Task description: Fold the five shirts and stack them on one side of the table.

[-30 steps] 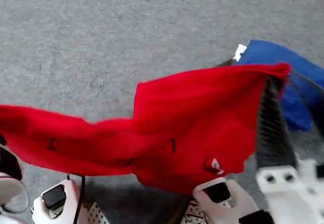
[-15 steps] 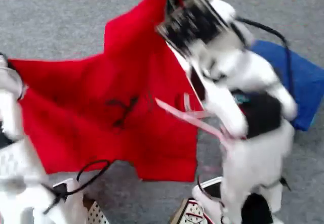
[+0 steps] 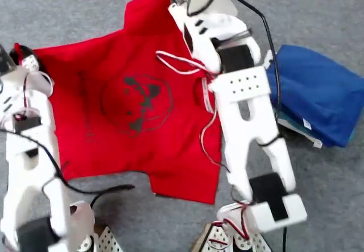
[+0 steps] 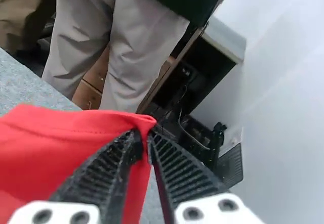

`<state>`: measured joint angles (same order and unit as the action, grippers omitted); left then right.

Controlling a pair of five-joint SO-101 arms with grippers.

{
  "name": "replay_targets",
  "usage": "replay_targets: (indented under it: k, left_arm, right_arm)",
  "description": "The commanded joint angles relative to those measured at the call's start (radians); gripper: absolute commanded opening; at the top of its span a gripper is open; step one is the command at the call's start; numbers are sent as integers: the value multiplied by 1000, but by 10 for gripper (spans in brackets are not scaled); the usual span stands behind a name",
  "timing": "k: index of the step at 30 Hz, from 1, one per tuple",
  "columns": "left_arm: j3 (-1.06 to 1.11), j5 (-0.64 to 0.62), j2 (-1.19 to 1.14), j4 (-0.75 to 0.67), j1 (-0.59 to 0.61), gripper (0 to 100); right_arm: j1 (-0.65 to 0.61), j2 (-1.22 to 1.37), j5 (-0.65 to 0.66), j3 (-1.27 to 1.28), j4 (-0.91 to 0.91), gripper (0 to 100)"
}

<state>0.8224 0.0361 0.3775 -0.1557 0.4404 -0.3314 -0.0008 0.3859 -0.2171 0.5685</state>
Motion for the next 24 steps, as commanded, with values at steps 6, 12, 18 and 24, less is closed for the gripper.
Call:
replay_targets:
  k: [6,12,18,24]
  left_arm:
    - [-381,-11,-300,135,-14,19]
    - [-565,-11,-398,448,-12,19]
    - [-651,-5,-398,726,-35,19]
    - [-738,-2,-398,1025,-44,19]
  right_arm:
    - [61,263,-18,-340,40,4]
    - [90,395,-23,-622,361,4]
    - [70,400,-14,-794,732,4]
    - [67,398,-11,-872,1063,4]
